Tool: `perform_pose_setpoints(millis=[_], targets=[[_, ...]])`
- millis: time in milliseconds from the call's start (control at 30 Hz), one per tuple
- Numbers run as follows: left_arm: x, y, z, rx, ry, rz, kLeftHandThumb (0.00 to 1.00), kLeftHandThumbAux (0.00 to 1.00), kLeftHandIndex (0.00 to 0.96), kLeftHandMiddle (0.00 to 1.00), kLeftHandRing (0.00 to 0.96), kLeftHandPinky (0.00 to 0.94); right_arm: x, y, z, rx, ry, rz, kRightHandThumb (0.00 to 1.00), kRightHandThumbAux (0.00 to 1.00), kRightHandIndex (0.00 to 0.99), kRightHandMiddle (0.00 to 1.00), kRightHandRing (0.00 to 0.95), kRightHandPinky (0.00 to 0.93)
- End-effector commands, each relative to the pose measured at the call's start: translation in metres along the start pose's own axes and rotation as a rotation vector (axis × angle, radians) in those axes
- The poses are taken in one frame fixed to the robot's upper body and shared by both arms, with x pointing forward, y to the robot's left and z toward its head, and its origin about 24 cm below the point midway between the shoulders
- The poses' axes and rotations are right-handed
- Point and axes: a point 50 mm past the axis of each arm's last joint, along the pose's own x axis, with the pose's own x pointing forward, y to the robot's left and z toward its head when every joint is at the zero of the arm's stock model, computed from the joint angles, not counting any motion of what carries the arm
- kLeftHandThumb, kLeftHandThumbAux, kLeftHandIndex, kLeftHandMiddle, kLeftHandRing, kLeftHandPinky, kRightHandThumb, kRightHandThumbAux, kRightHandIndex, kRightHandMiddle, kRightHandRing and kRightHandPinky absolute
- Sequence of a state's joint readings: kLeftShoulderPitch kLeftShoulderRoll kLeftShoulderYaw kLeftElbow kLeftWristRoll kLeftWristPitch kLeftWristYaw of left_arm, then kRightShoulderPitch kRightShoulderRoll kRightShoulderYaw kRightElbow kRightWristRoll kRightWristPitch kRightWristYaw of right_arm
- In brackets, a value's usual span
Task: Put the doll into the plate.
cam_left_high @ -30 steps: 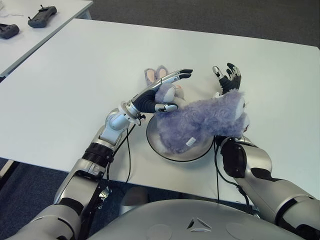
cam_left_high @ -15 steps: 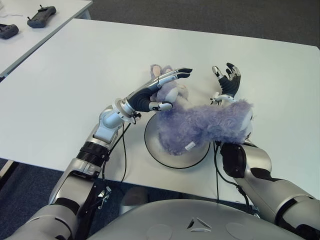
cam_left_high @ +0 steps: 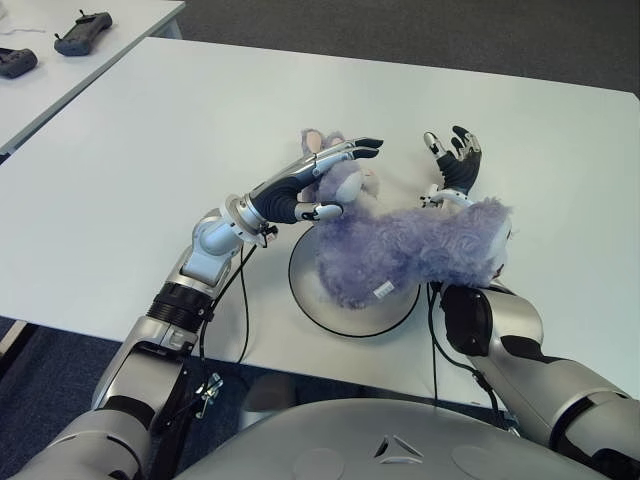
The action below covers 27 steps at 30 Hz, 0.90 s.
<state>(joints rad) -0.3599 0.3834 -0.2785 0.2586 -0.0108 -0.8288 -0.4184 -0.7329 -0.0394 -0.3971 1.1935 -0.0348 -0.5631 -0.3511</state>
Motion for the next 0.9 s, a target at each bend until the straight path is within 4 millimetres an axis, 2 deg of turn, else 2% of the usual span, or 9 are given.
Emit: perform_pose_setpoints(millis=[33, 900], targets=[[-0.0072, -0.0017, -0.0047, -0.011, 0.067, -0.067, 0.278, 0.117, 0.000, 0.000, 0.000, 0.000, -0.1001, -0.0508, -0.1221, -0.127, 0.562, -0.109, 0.042, 0.792, 0.241, 0.142, 0.102, 0.103], [-0.0055, 0.0015, -0.0055, -0.006, 0.101, -0.080, 0.263, 0.137, 0.000, 0.000, 0.000, 0.000, -0.1002, -0.0509, -0.1225, -0.133, 0.566, -0.102, 0.037, 0.786, 0.223, 0.134, 0.089, 0.090]])
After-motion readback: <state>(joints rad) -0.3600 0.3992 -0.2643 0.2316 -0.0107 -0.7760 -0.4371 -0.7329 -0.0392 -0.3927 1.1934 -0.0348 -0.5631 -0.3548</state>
